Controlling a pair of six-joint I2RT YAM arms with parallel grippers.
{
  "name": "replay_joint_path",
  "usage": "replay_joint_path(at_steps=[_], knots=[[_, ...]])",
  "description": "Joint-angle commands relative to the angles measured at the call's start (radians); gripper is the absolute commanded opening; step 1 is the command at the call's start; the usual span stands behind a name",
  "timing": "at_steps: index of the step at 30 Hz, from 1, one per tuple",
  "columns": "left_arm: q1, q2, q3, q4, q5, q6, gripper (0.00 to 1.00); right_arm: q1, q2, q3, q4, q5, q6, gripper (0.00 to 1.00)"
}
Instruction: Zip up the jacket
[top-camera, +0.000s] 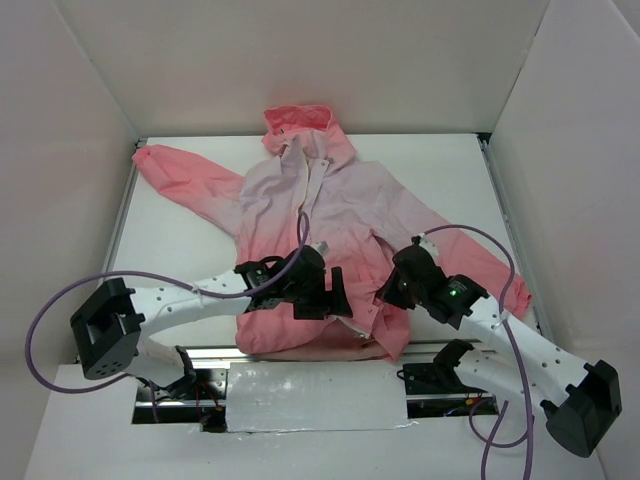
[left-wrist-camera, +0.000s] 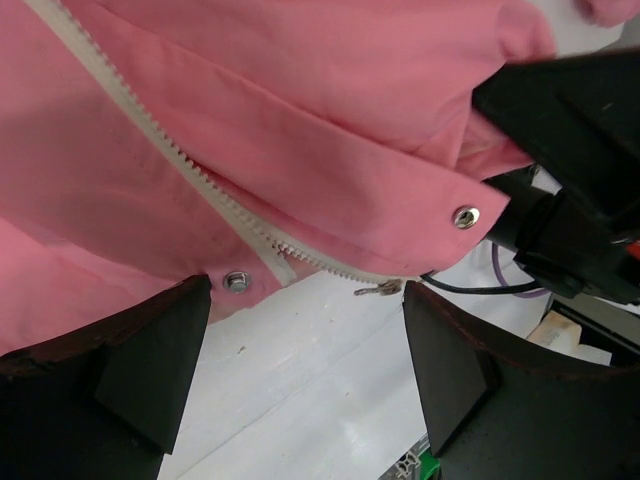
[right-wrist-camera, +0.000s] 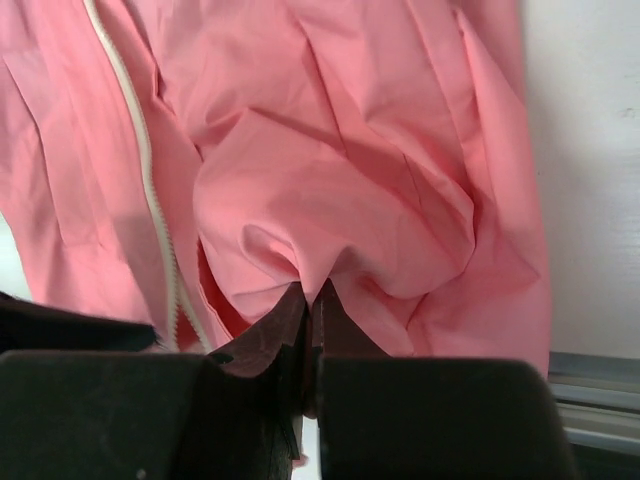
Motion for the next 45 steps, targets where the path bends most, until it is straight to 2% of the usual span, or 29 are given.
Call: replay_joint_path(at_steps=[1,7,12,19,29,33,42,44,45], knots=[[-0.045,0.038,0.071,0.035,-0.008,-0.035,0.9,-0.018,0.001,0.062,-0.008,0.084,0.068,0.0],[-0.054,0.072,0.096,0.046,-0.018,-0.047,0.87,-0.089,-0.039,0.1,-0.021,0.058,0.046,0.0],[-0.054,0.093,0.103,0.071,-0.047,-0.041,0.86,-0.128,-0.076,0.131,-0.017,-0.025,0.042,0.0],[-0.054,0.135,0.14,0.149,-0.064,-0.021,0.88,-0.139,-0.081,0.161,-0.011,-0.119,0.042,0.0],[-0.056,0.149,0.146,0.233,-0.087,-0.027,0.87,-0.161,-0.094,0.155,-0.014,-0.156,0.039,0.0],[-0.054,0.143,0.122,0.259,-0.096,-0.04,0.84,-0.178,-0.093,0.155,-0.008,-0.165,0.034,0.0],[-0.054,0.163,0.123,0.281,-0.146,-0.02,0.73,-0.23,-0.084,0.122,0.08,-0.333,0.06,0.0],[-0.054,0.169,0.125,0.279,-0.154,-0.014,0.74,-0.234,-0.084,0.118,0.095,-0.37,0.063,0.0],[-0.054,0.172,0.125,0.307,-0.156,-0.012,0.79,-0.245,-0.082,0.12,0.098,-0.384,0.066,0.0]])
